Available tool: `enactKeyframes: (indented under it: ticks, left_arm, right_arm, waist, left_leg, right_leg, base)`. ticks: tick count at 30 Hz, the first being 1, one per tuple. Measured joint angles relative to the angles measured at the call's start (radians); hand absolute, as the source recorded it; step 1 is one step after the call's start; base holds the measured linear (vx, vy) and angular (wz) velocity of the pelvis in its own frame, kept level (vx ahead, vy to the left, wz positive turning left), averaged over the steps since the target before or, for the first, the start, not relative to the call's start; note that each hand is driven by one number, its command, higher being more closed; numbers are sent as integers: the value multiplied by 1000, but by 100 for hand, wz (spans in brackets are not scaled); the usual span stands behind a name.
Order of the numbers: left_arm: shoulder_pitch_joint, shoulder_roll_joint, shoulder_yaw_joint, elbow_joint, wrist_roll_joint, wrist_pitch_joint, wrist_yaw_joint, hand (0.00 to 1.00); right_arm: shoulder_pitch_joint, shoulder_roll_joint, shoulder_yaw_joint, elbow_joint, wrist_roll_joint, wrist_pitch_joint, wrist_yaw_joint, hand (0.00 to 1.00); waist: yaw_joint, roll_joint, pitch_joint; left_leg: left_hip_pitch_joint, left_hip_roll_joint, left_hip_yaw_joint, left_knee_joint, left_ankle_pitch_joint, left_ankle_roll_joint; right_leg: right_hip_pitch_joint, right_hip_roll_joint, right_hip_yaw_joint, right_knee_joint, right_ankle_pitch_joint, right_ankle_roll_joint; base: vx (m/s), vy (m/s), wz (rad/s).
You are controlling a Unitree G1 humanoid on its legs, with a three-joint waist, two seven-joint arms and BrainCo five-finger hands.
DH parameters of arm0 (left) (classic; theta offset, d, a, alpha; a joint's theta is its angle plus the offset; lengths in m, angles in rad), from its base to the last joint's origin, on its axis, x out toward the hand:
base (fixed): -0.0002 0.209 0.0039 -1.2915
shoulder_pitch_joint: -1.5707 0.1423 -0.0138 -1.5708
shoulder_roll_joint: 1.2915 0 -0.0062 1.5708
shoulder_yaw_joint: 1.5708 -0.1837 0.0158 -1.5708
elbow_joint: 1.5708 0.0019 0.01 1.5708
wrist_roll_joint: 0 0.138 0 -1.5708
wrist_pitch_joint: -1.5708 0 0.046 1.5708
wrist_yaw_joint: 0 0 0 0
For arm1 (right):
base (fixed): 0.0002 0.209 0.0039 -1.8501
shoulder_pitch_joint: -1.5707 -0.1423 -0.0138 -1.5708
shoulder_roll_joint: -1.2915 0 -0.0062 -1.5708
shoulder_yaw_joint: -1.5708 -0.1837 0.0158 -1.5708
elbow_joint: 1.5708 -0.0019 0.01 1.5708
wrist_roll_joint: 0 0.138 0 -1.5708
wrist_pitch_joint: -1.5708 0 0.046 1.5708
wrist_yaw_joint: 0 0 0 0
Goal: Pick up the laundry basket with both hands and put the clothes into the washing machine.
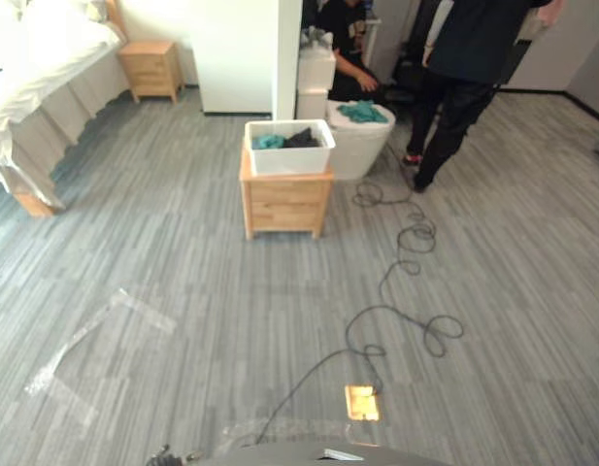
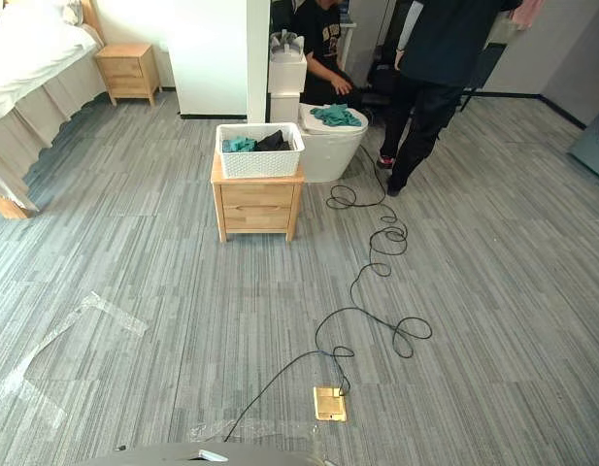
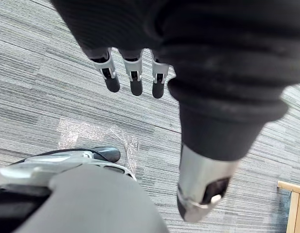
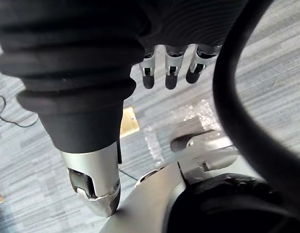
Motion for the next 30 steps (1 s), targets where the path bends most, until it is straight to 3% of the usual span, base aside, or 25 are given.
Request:
enactKeyframes:
  ticks: [7,30]
  left_arm:
    - [-30,2,-6,0,-29,-2,-19,0]
    - [-41,15,-48,11,-32,-10,-27,0]
  right_arm:
    - [-61,7,-17,-3,-1,-12,12,0]
    - [-60,6,-16,-4,18,-12,29,0]
  waist:
    - [1,3,26]
    - [2,0,26]
  left_leg:
    - [13,3,2,0,-6,-18]
    - [9,7,25,-7,-10,-11]
  right_leg:
    - [20,1,-17,-11,-4,6]
    - [23,3,-26,-43,12,4]
  base:
    - [24,-17,2]
    - [-25,-9,-2]
